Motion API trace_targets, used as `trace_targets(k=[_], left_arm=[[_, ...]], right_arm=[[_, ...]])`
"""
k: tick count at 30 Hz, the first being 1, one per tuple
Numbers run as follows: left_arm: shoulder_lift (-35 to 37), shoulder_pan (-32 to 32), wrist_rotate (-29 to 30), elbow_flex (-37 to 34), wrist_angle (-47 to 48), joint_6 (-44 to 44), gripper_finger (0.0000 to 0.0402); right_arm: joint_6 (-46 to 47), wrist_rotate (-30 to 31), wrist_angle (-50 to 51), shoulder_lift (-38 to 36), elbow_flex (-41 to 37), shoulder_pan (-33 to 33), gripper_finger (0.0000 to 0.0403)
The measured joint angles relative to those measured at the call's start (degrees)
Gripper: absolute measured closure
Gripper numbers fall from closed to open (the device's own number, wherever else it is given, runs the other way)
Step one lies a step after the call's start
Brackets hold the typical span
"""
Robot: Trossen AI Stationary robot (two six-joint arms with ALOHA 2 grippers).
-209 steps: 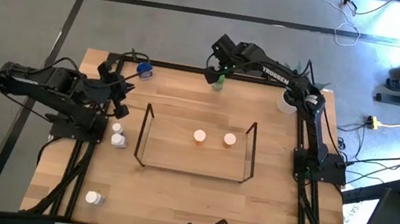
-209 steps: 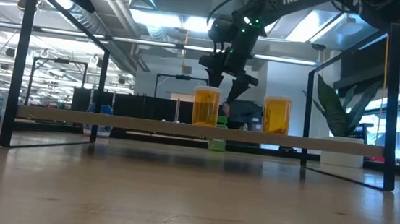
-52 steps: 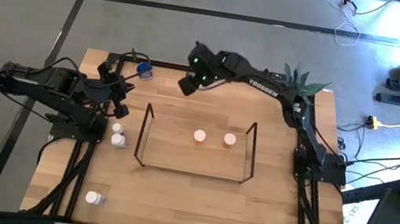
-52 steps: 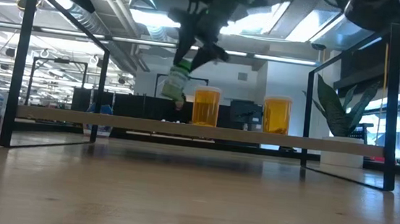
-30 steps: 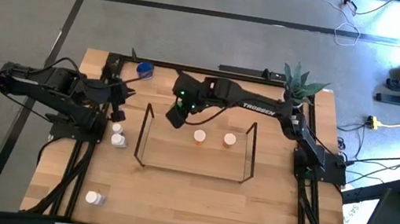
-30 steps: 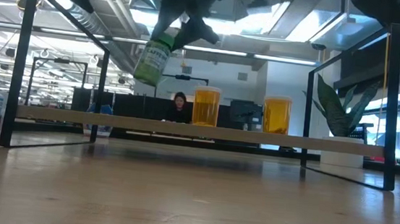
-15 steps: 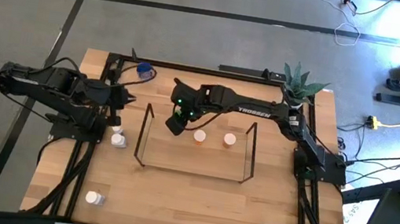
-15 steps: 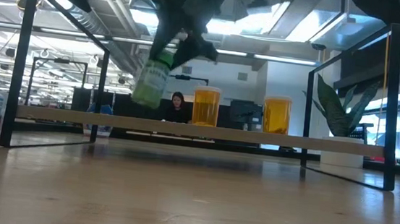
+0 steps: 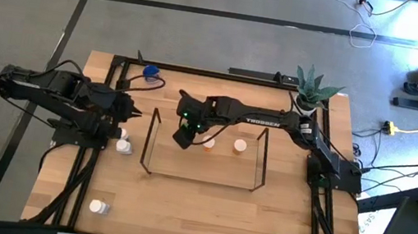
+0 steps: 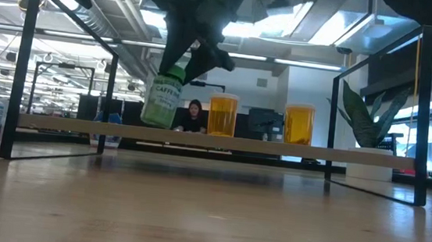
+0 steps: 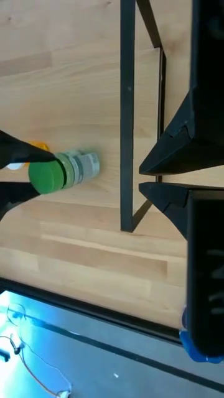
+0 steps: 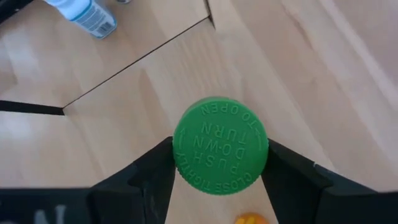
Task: Pick and place medicine bottles onto shelf by color
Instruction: Put the green pill bottle on the shelf
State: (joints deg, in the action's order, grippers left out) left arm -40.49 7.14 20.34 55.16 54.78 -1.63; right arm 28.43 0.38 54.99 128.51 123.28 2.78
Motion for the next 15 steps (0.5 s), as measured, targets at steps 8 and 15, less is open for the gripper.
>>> trace_targets(k=[8, 15], left_arm=[[0.0, 0.0, -0.1, 0.0, 0.0, 1.2, 0.0376], [0.0, 0.0, -0.7, 0.0, -0.3, 2.6, 0.0376]], right_arm=[[-1.6, 0.0, 0.0, 0.0, 0.0, -0.1, 0.0189], [-3.0, -0.1, 0.1, 0.0, 0.0, -0.4, 0.0189]])
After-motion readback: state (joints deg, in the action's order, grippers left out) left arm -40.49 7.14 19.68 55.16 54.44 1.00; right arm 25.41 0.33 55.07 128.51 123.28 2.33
